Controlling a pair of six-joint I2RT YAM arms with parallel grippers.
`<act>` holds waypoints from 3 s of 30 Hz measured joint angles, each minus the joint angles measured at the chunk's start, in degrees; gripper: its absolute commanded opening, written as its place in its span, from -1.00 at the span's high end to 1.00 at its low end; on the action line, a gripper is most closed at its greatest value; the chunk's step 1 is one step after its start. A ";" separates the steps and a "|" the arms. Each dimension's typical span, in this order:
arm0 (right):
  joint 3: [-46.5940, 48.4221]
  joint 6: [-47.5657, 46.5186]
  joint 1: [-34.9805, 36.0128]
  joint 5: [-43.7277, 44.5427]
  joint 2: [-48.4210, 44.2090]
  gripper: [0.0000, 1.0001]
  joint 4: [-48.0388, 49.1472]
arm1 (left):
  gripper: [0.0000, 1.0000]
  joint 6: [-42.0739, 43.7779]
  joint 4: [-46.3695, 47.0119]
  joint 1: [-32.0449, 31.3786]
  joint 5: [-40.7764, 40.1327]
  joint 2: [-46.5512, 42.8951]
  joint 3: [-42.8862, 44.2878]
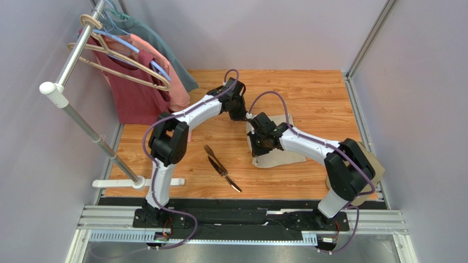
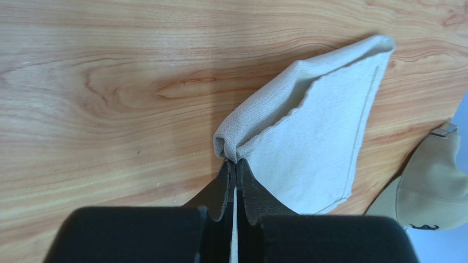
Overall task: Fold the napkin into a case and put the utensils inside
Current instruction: Turn over the upper triangle folded napkin at the center of the board, then smooth out the lower triangle-folded napkin at the center of the board.
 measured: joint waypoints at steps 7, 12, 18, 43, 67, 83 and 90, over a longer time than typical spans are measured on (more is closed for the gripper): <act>6.43 3.28 0.42 -7.08 0.39 1.00 1.18 | 1.00 1.25 -0.85 3.63 -1.53 -7.06 -3.93; 15.78 6.29 1.70 -13.27 3.23 1.00 3.74 | 1.00 3.54 -2.23 6.82 -5.53 -13.68 -5.46; 24.74 11.96 3.82 -22.36 5.95 1.00 11.08 | 1.00 8.17 -4.63 8.83 -14.16 -25.75 -5.33; -26.43 30.64 -19.93 -33.83 1.55 1.00 51.69 | 1.00 16.59 6.01 -5.62 -10.10 9.84 8.63; -26.47 15.04 -27.17 -25.55 -10.40 -0.11 26.60 | -0.78 14.80 13.33 -7.37 -3.15 14.10 15.26; 4.66 12.07 -32.39 -13.27 6.12 0.50 13.40 | 0.13 15.58 9.53 -8.17 4.11 -11.85 -5.14; 13.16 12.28 -33.03 -14.67 17.09 1.00 13.49 | 0.03 15.56 9.38 -13.75 4.07 -8.02 -8.41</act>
